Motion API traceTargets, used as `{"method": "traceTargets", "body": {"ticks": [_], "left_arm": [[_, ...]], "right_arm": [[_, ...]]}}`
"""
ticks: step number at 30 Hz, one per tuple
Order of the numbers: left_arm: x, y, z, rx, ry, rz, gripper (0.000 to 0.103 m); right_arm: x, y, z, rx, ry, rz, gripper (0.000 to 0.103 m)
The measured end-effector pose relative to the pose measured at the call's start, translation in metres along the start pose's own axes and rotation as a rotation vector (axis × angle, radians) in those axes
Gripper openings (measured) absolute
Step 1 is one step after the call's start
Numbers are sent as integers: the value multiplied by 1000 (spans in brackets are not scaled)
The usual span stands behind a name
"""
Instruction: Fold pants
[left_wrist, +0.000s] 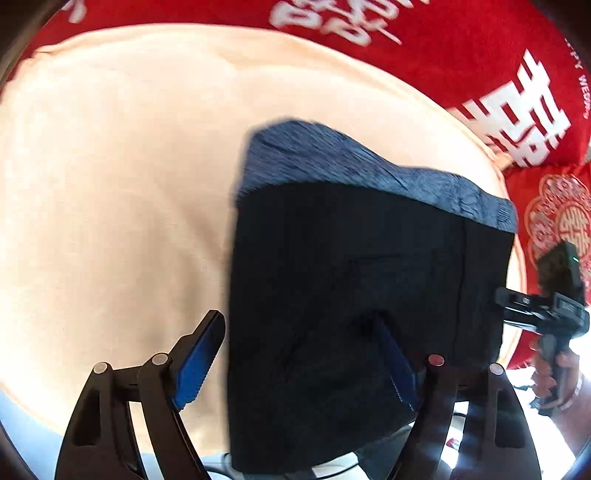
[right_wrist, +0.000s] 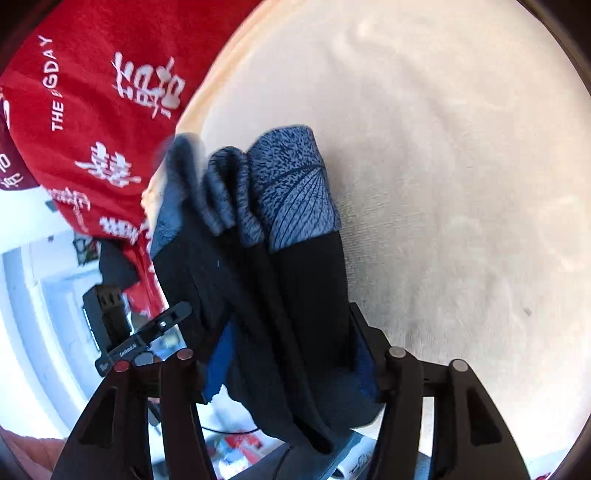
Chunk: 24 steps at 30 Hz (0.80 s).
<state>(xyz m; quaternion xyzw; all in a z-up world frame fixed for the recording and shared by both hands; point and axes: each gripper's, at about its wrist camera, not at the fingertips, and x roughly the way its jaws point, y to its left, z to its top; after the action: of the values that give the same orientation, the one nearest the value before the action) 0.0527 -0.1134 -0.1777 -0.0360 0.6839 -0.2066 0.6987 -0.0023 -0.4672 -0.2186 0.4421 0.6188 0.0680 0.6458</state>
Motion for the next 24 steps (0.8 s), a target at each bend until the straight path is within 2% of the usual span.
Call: {"method": "traceTargets", "body": {"ticks": [3,5,6,7,10,12,14,17,18,19,21,22,24], "left_arm": [[-24,7,5,-26,-41,29,83],[-37,5,11,6,-84,26,83],[-43,-1,16,31,-107,24,83],[-47,-11,22,60,-128,10,83],[-42,-33,34,105,-148,-31,83],[-29,-49,42,121,-153,-24,83],[-13,-55,44,121,-154,15,85],[7,-41,36,139,-127,120,90],[14,-37,35,133,-114,136,98],[16,-33,35,112,-112,132,102],[14,-30,34,92,-101,119,102],[10,-30,31,101,-102,138,102],[3,-32,26,112,-93,168,102]], "right_arm": [[-20,8,-4,-6,-56,-113,67],[-36,15,-3,-35,-105,-146,51],[-42,25,-1,-61,-133,-155,32],[-46,33,0,-84,-151,-164,25],[-48,64,6,-180,-203,-164,25],[-37,85,13,-235,-194,-164,25],[-21,93,17,-275,-171,-215,25],[0,84,16,-317,-143,-302,22],[6,81,16,-320,-137,-307,22],[6,78,14,-321,-144,-300,22],[2,76,10,-314,-147,-293,22],[-2,74,7,-307,-146,-301,22],[-2,71,4,-282,-136,-356,28]]}}
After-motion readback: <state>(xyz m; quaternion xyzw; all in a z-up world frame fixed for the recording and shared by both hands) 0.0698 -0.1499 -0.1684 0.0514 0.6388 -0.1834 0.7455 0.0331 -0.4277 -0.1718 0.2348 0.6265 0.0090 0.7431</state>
